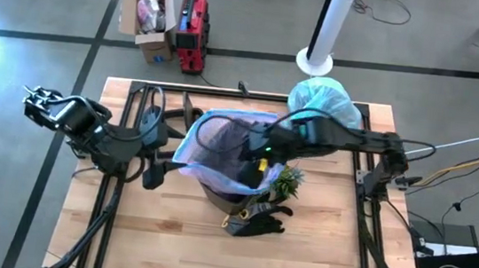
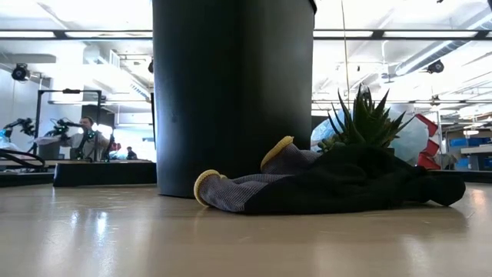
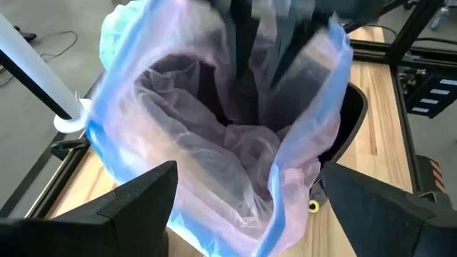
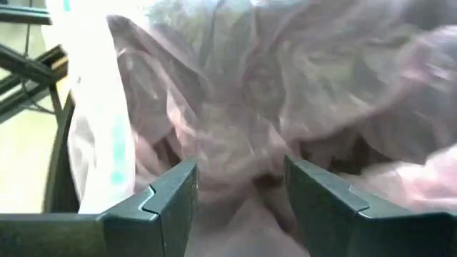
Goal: Place trash/remove bag and relplace
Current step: Insert the trash bag into the trash bin
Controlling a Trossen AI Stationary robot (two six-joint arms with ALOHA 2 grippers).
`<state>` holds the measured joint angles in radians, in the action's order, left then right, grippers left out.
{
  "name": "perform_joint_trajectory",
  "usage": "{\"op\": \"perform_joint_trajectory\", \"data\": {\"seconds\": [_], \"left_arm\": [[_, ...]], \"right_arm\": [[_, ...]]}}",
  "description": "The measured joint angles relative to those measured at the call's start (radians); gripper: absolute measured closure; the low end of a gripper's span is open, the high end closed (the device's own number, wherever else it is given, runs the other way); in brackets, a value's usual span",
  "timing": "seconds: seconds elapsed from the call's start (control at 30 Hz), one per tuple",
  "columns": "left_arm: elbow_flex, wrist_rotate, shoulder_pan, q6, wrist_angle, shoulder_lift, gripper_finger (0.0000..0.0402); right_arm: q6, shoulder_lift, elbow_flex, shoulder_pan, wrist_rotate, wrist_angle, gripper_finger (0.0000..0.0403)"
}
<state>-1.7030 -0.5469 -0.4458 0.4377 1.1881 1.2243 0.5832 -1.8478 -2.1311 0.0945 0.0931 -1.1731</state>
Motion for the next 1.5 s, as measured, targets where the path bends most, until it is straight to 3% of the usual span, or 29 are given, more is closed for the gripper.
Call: {"op": "perform_joint_trajectory", "data": {"seconds": [0.27,0.57,0.87,1.23,1.33,1.5], "left_arm": [[0.043,0.011,0.0,0.003,-0.044,-0.002,0.0068],[0.043,0.01,0.0,0.016,-0.056,0.001,0.0068],[0.086,0.014,0.0,0.025,-0.14,0.004,0.0068],[0.198,0.063,0.0,0.04,-0.281,0.008,0.0068],[0.229,0.071,0.0,0.047,-0.312,0.007,0.0068],[0.279,0.153,-0.003,0.054,-0.407,0.01,0.0068]], "right_arm": [[0.002,0.125,-0.002,0.033,-0.015,-0.062,0.0211],[-0.161,0.11,0.037,0.056,0.068,-0.074,0.0211],[-0.297,0.017,0.097,0.056,0.065,0.047,0.021],[-0.374,0.086,0.093,0.056,0.06,0.248,0.021],[-0.375,0.113,0.093,0.056,0.098,0.276,0.021],[-0.345,0.165,0.093,0.053,0.249,0.263,0.021]]}}
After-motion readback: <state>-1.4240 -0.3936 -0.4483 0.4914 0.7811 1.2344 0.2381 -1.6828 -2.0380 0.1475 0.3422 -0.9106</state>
